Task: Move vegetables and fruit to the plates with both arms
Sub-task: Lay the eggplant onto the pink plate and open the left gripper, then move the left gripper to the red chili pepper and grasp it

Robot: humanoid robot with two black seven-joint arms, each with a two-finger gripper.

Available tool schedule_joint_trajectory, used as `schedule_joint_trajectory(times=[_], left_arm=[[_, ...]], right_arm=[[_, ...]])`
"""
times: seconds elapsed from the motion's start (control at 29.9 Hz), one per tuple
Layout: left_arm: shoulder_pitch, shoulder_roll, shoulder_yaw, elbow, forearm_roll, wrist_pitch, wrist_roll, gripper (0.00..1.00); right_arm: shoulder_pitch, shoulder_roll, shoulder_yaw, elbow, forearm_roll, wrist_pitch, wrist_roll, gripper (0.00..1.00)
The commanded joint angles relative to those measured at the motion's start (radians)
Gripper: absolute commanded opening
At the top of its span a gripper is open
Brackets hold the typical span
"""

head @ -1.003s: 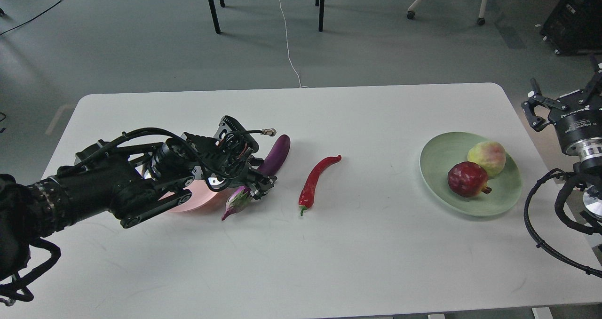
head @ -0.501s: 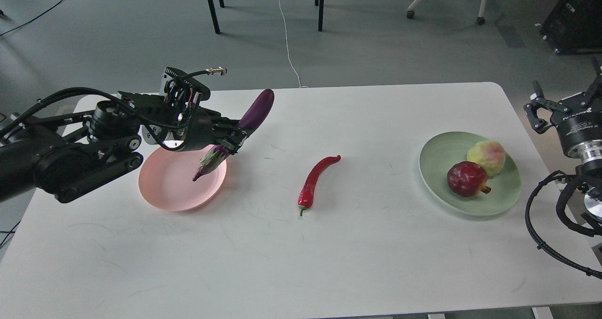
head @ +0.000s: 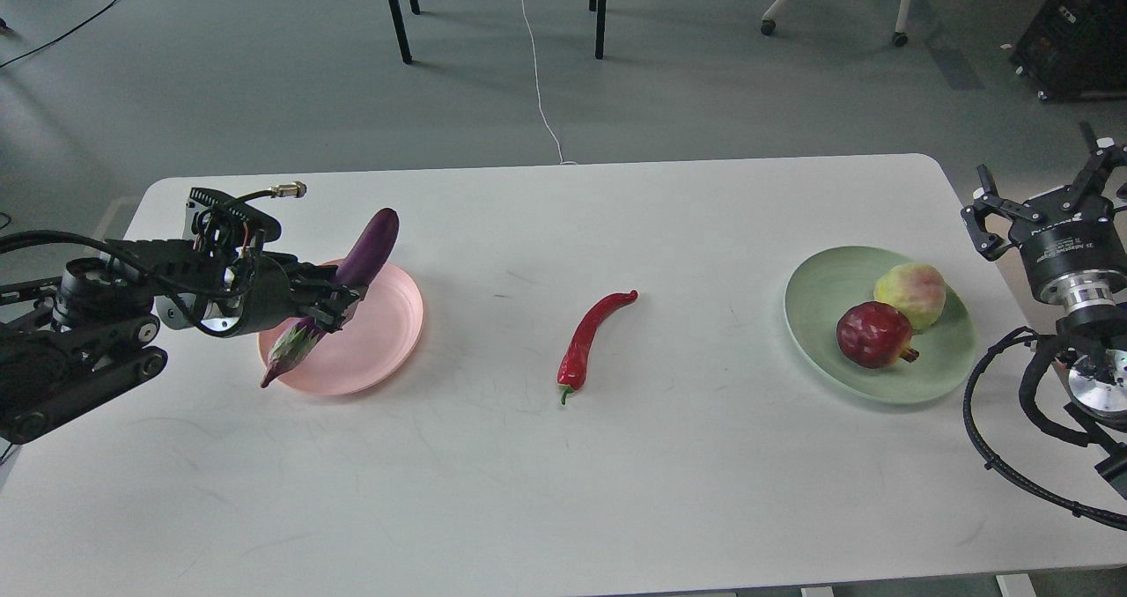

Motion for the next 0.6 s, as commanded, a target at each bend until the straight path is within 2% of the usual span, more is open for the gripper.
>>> schedule_joint_trajectory(times=[0.0,0.1,0.23,0.4,0.57], left_arm=[[-0.003,0.002,-0.001,0.001,-0.001,0.001,-0.005,0.83],[-0.022,-0.004,-0.010,0.001,-0.006,0.000,-0.006,0.86],[-0.127,-0.028,-0.010,-0.013,-0.008,-0.009,-0.006,0.86],[-0.182,-0.258,0.004,0.007,0.008,-0.014,0.009,0.84],[-0.182,-0.430,0.060,0.092,0.029,-0.022,0.052,0.84]], right_arm=[[0.001,-0.006,0.000,-0.001,0.000,0.000,0.000,0.97],[-0.001,-0.004,-0.002,-0.001,0.000,0.000,0.000,0.97],[-0.001,-0.006,-0.002,-0.001,0.000,0.000,0.000,0.97],[0.002,-0.009,-0.002,0.001,0.000,0.000,0.000,0.97],[-0.010,-0.016,0.003,0.001,0.000,0.000,0.000,0.97]])
